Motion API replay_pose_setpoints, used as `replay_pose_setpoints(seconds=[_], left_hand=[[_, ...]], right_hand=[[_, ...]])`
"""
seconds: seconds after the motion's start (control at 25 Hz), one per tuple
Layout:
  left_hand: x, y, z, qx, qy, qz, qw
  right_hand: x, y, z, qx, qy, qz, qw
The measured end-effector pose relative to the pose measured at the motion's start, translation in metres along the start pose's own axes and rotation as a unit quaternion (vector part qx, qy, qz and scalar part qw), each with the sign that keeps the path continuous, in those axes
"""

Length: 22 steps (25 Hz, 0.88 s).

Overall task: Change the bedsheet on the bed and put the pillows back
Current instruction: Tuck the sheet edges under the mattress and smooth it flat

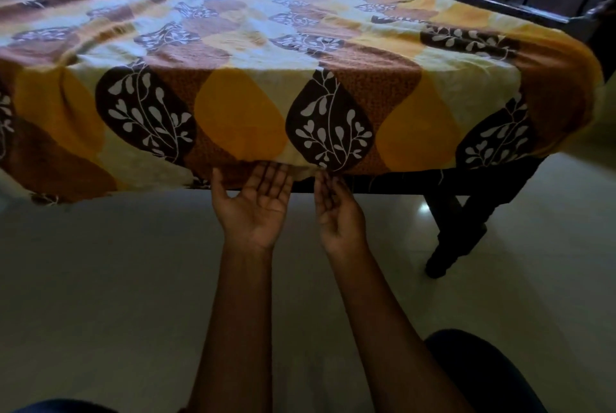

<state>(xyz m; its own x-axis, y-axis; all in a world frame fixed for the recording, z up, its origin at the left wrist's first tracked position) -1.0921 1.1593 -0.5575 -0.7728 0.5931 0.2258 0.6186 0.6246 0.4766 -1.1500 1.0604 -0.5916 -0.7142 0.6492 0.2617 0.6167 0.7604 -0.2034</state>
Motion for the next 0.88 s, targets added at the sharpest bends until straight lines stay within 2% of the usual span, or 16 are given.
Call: replay_pose_setpoints(seconds=[0.12,0.2,0.28,0.36,0.4,0.48,0.52,0.6,0.68,0.88], left_hand=[[-0.003,-0.001,0.003,0.000,-0.020,-0.005,1.000],[-0.005,0.000,0.005,-0.029,-0.032,-0.008,0.999],[-0.007,0.002,0.011,-0.114,-0.006,-0.018,0.993],[-0.006,0.005,0.026,-0.207,0.085,-0.056,0.973],[-0.004,0.007,0.036,-0.214,0.149,-0.089,0.961],[0.005,0.013,0.055,-0.121,0.240,-0.138,0.953],[0.007,0.016,0.061,-0.060,0.255,-0.158,0.952],[0.009,0.025,0.061,0.007,0.237,-0.194,0.952],[0.006,0.032,0.054,0.025,0.195,-0.209,0.958],[-0.009,0.036,0.034,0.070,0.066,-0.185,0.978]], right_hand=[[0.003,0.008,-0.030,-0.109,-0.080,-0.034,0.990],[0.001,0.011,-0.046,-0.122,-0.086,-0.032,0.988],[0.002,0.011,-0.050,-0.088,-0.058,-0.024,0.994],[0.013,0.006,-0.042,-0.031,-0.010,-0.015,0.999],[0.021,0.005,-0.031,-0.005,0.017,-0.015,1.000],[0.037,0.014,-0.012,0.047,0.034,-0.029,0.998],[0.042,0.021,-0.010,0.066,0.024,-0.041,0.997],[0.044,0.028,-0.016,0.086,0.001,-0.049,0.995],[0.040,0.026,-0.030,0.086,-0.009,-0.042,0.995],[0.035,0.017,-0.046,0.114,-0.033,-0.065,0.991]])
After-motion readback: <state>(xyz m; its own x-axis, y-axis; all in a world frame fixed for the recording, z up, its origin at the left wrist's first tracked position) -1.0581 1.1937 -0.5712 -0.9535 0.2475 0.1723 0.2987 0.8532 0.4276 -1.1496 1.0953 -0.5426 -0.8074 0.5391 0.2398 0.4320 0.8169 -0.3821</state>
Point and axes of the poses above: each hand's wrist, its own x-axis away from the middle knuckle, its own z-axis out of the back of the hand, y = z × x, the point moved 6 cm from there along -x, towards the middle knuckle, and after that the axes turned 13 degrees about -x, right-handed, at the moved point
